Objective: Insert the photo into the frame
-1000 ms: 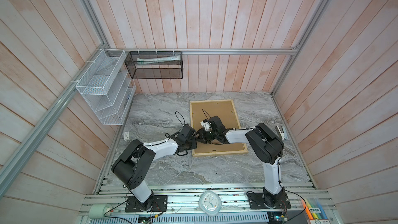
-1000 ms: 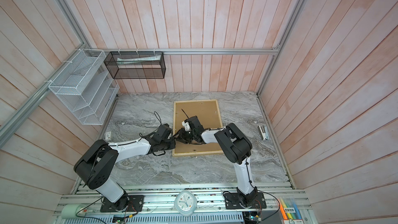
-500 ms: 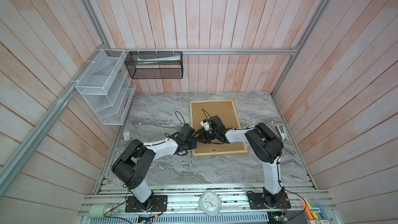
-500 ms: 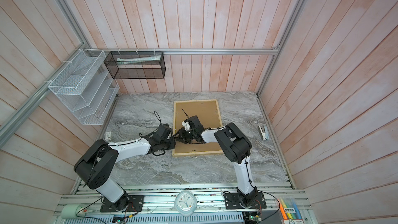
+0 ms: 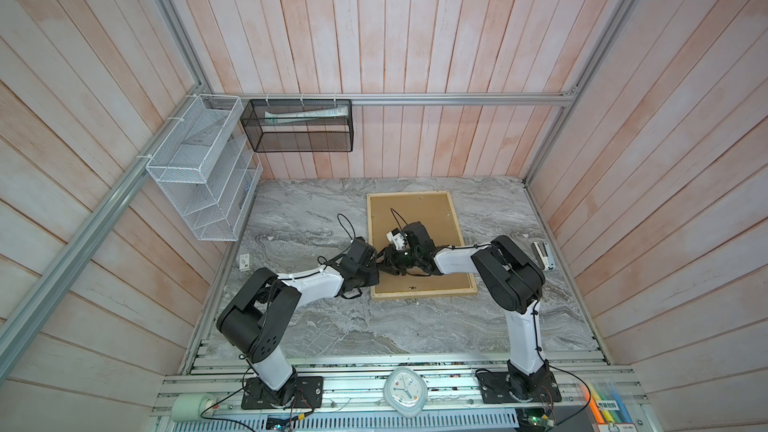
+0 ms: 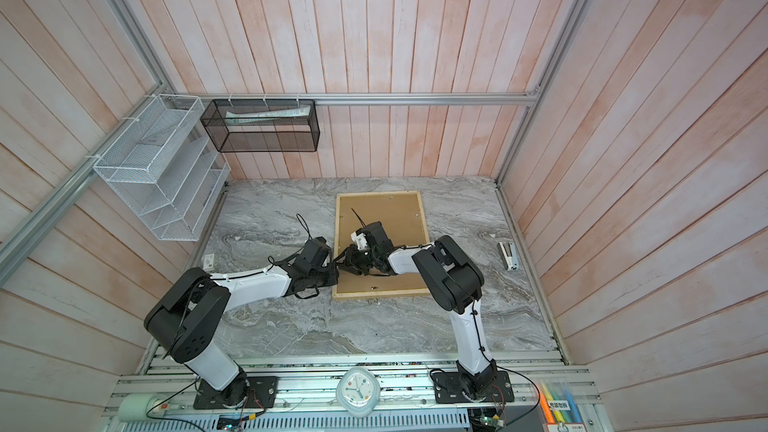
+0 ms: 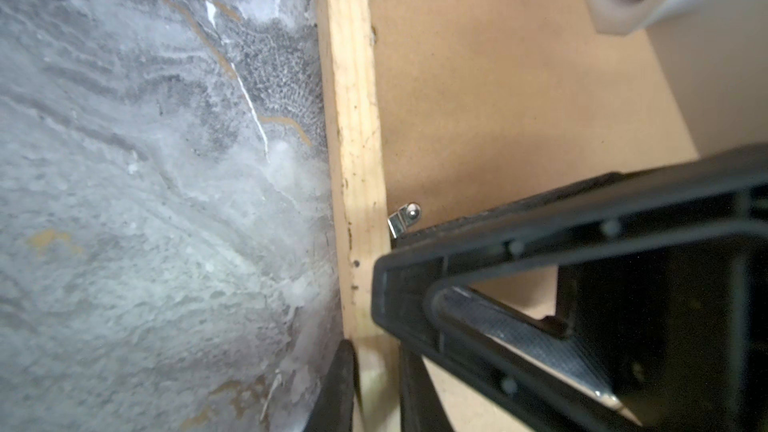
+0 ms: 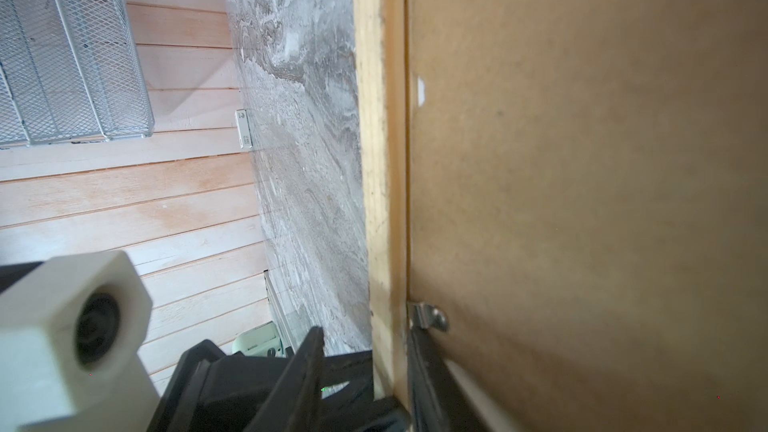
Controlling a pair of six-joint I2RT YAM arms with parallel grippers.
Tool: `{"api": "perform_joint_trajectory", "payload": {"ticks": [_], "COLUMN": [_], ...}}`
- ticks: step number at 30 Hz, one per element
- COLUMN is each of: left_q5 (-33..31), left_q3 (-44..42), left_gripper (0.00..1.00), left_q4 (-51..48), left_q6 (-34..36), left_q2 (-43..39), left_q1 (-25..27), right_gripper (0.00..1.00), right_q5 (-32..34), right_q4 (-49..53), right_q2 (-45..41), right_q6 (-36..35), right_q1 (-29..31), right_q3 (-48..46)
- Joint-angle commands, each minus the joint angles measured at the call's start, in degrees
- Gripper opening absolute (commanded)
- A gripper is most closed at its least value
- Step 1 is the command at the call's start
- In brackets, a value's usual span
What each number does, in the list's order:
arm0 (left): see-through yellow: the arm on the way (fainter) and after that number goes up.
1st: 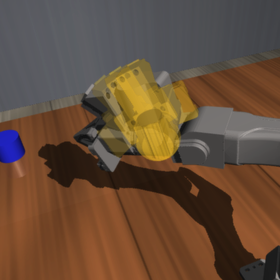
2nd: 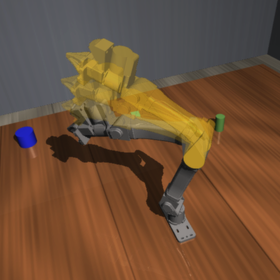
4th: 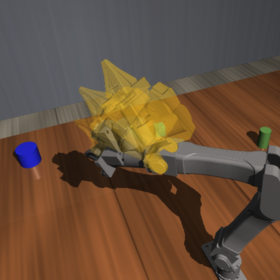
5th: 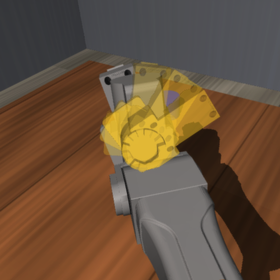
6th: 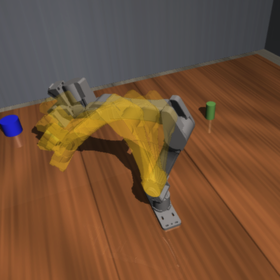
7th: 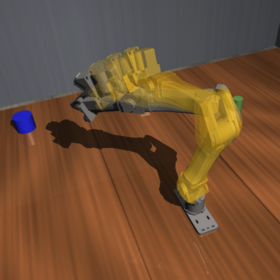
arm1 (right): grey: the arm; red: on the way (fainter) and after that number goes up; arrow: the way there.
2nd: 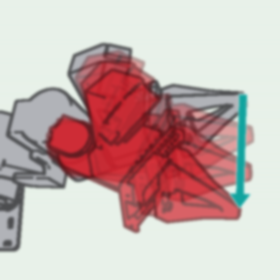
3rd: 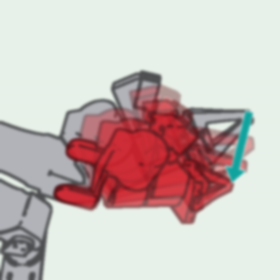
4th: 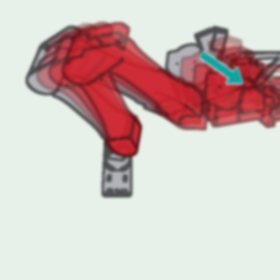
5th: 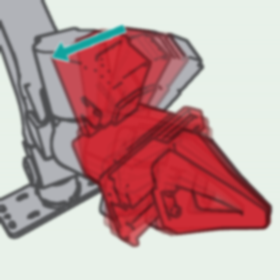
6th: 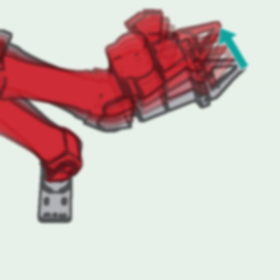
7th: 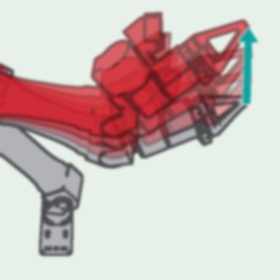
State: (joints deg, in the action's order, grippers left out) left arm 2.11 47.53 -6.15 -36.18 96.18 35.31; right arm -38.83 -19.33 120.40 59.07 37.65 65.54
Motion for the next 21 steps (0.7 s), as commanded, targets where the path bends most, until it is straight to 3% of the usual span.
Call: {"api": "perform_joint_trajectory", "payload": {"ticks": [1,16,21], "left_q5": [7.5,7.6,5.4], "left_q3": [-0.5,-1.3,-1.4], "left_gripper": [0.11,0.10,0.11], "left_q4": [1.9,2.4,1.0], "left_q6": [1.6,1.3,1.4], "left_q2": [1.4,0.4,0.3], "left_q1": [2.0,2.3,2.2], "right_gripper": [0.36,0.36,0.37], "right_q5": [9.6,10.1,6.4], "right_q4": [0.9,-0.9,-2.1], "right_q2": [5.0,6.8,6.6], "right_q6": [-0.2,0.5,-3.7], "right_q1": [-0.8,-1.6,-2.0], "right_q3": [0.4,1.2,3.2]}}
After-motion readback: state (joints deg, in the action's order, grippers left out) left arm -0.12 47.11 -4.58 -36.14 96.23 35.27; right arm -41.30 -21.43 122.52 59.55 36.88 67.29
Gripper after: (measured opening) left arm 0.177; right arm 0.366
